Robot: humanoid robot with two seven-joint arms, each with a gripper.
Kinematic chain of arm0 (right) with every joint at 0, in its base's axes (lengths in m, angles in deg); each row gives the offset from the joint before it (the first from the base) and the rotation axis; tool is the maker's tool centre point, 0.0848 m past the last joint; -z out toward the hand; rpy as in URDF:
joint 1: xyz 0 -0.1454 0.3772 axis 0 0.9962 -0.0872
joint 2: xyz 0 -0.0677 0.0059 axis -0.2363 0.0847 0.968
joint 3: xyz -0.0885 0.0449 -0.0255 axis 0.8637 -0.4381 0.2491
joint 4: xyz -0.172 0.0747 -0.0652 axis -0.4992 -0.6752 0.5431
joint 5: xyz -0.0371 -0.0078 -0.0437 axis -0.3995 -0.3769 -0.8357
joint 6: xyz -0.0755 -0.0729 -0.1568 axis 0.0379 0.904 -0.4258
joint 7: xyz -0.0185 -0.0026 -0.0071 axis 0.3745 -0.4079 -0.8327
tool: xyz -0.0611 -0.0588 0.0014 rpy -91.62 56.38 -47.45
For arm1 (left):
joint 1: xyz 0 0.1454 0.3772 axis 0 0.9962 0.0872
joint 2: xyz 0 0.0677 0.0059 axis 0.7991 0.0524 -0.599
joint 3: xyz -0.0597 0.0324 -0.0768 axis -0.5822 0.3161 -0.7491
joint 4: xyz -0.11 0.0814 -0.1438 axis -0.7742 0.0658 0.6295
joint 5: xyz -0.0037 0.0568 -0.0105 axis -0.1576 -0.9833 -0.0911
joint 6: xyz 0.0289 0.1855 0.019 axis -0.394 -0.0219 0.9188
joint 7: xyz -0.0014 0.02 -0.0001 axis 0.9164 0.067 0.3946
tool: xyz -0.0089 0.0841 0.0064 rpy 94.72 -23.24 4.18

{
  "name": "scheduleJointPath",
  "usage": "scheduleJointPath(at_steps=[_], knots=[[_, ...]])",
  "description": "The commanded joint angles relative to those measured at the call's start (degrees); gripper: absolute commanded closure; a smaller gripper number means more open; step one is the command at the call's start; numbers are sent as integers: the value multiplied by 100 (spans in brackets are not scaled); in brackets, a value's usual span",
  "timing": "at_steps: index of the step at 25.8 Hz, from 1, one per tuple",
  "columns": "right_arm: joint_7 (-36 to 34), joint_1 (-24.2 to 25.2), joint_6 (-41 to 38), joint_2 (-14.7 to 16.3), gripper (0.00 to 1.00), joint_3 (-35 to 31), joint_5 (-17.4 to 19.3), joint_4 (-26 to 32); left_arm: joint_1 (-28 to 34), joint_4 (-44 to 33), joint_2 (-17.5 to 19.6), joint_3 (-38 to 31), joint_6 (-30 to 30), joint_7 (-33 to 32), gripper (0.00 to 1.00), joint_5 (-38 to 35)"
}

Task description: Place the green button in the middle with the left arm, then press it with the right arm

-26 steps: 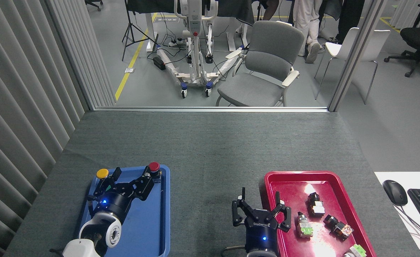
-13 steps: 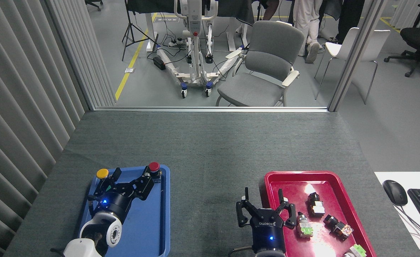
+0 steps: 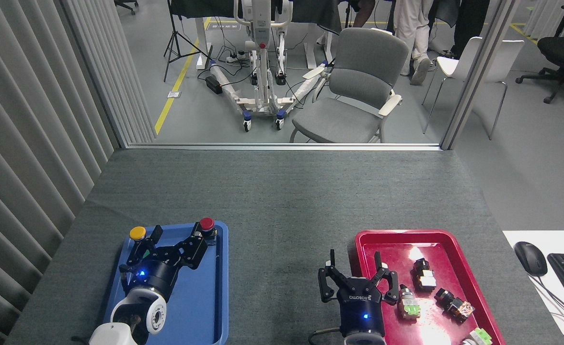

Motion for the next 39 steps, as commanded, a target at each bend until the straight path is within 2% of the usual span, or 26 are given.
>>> scheduleJointPath(at_steps=[1, 3, 5, 7, 13, 25, 28, 31, 35, 39], knots=[[-9, 41, -200, -2, 0, -245, -3, 25, 142, -26, 92, 25, -6, 646, 0, -82], [0, 103, -815, 7, 0, -631, -20, 157, 221, -35, 189, 34, 3, 971, 0, -319], [9, 305, -1605, -55, 0, -1246, -38, 236, 239, -43, 206, 148, 11, 962, 0, -662], [18, 481, -2063, -90, 0, -1633, -64, 350, 247, -35, 215, 324, 20, 945, 0, -891], [18, 639, -1720, -143, 0, -1668, -539, 403, 221, 18, 268, 368, -6, 945, 0, -952], [53, 604, -1782, -336, 0, -1862, -548, 447, 326, -17, 233, 359, 11, 971, 0, -952], [474, 534, -1791, -441, 0, -1958, -548, 482, 282, 9, 171, 350, 11, 971, 0, -926], [782, 428, -1791, -415, 0, -1976, -548, 552, 282, 88, 145, 359, 82, 954, 0, -978], [809, 428, -2160, -415, 0, -2275, -548, 614, 212, 730, 180, 350, 187, 998, 0, -1005], [1230, 437, -2520, -406, 0, -2539, -548, 825, -78, 1283, 171, 403, 398, 1077, 0, -1330]])
